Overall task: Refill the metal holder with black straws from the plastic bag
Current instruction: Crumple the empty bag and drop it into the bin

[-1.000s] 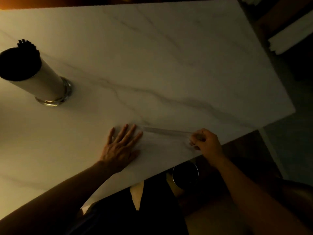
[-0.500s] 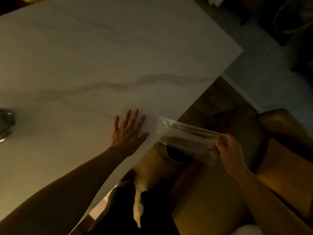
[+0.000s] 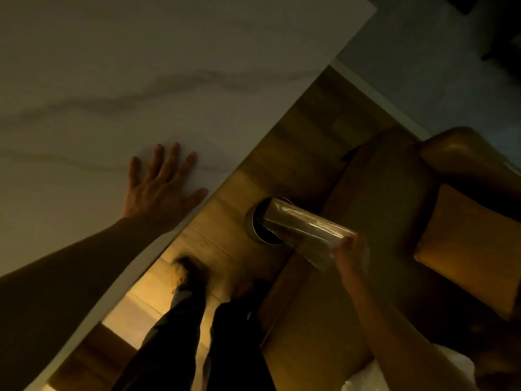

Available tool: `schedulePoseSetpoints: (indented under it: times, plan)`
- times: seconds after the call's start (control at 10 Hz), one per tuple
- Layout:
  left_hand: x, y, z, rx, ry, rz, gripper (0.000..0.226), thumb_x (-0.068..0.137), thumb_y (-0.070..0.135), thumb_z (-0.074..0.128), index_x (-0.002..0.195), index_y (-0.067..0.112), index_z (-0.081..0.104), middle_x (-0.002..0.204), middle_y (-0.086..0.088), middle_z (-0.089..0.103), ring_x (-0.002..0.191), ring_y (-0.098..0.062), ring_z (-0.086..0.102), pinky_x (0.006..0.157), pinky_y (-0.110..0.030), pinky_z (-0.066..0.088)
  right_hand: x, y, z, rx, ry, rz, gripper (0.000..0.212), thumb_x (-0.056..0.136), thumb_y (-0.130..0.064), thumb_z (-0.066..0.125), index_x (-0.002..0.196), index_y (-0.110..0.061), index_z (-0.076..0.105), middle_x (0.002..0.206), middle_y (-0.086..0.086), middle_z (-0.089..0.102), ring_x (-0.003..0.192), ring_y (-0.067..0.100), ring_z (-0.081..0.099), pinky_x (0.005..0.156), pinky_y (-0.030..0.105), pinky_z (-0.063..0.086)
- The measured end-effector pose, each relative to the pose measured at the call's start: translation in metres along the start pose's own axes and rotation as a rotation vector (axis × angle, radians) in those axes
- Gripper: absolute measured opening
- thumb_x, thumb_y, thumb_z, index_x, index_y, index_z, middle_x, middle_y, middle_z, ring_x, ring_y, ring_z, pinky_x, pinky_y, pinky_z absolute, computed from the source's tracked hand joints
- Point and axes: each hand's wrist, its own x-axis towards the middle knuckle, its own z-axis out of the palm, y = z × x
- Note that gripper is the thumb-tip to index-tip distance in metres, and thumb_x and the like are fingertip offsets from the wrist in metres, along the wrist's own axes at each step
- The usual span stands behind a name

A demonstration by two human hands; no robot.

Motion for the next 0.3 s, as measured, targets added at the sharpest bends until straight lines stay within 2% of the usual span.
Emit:
schedulePoseSetpoints:
  times: [0.1,0.2,0.3]
  plan:
    - [-0.001,0.002,-0.002,0.038,-0.011,-0.018,0.079,0.091,0.084,0.008,0.159,0.047,-0.010,0.172,0.006,-0.004,0.158,-0.025,-0.003,0.125,-0.061,0.002,0.019,0.018,0.036,-0.141,0.021,0.038,0.038,0.097,-0.012,0.051,0.133,-0.003,0.045,0.129,0.022,0.057,0.113,0.036,0.061,0.089,0.044,0.056]
    - [0.001,0.000,0.001,0.089,0.015,-0.022,0.079,0.090,0.084,0.010,0.158,0.049,-0.010,0.172,0.007,-0.006,0.158,-0.022,-0.005,0.125,-0.059,0.001,0.035,0.029,0.069,-0.081,0.012,0.086,0.044,0.095,-0.011,0.054,0.137,-0.006,0.041,0.135,0.020,0.053,0.121,0.036,0.056,0.092,0.044,0.052]
    - [0.004,-0.008,0.013,0.141,0.081,-0.005,0.079,0.091,0.083,0.018,0.159,0.049,-0.005,0.172,0.009,-0.005,0.158,-0.019,-0.006,0.124,-0.046,-0.010,0.060,0.038,0.104,-0.069,-0.011,0.148,0.042,0.097,-0.008,0.051,0.138,-0.006,0.041,0.136,0.021,0.051,0.122,0.038,0.055,0.094,0.045,0.052]
